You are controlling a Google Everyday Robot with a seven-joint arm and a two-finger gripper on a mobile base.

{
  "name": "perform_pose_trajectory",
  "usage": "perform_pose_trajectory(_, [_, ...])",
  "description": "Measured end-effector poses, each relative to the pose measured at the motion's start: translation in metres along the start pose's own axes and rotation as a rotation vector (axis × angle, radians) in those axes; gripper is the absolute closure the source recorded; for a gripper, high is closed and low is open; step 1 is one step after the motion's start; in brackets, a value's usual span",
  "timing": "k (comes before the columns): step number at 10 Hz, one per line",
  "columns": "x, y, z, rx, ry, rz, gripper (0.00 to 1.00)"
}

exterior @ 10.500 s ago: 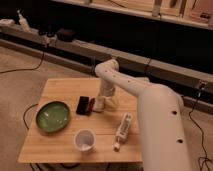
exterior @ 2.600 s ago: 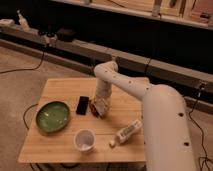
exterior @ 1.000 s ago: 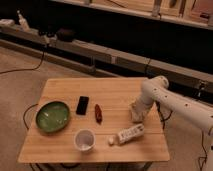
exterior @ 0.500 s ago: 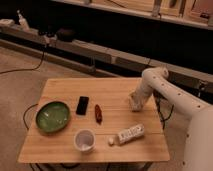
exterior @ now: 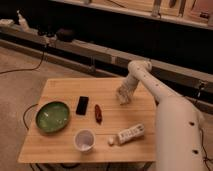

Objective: Wipe the white sponge on the table

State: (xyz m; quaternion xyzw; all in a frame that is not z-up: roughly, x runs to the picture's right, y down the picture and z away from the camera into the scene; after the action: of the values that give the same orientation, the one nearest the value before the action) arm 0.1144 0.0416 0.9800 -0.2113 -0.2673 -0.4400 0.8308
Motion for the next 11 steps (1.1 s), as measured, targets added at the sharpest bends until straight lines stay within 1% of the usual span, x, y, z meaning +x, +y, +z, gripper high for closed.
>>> perform_pose_trajectory(1, [-0.013,-0.022,0.009,-0.006,-0.036,-0.053,0.61])
perform_pose_trajectory(2, [-0.031,-0.041,0.018,-0.019,-0.083,-0.117,0.61])
perform_pose_trajectory(4, [-0.060,-0.065,0.025,-0.023,-0.152,-0.207,0.61])
perform_pose_trajectory(5, [-0.073,-0.070,0.026,-0.030,-0.172,-0.236,0.61])
perform_pose_trajectory(6, [-0.082,-0.068,0.021,-0.044,-0.177,-0.251,0.61])
perform_pose_trajectory(7, [-0.087,-0.053,0.014,-0.077,-0.162,-0.241,0.61])
perform_pose_trajectory(8, [-0.090,-0.041,0.008,-0.100,-0.146,-0.228,0.61])
perform_pose_trajectory(10, [-0.108,-0.020,0.000,-0.160,-0.120,-0.207,0.61])
perform_pose_trajectory(11, [-0.118,-0.015,0.000,-0.173,-0.120,-0.202,0.61])
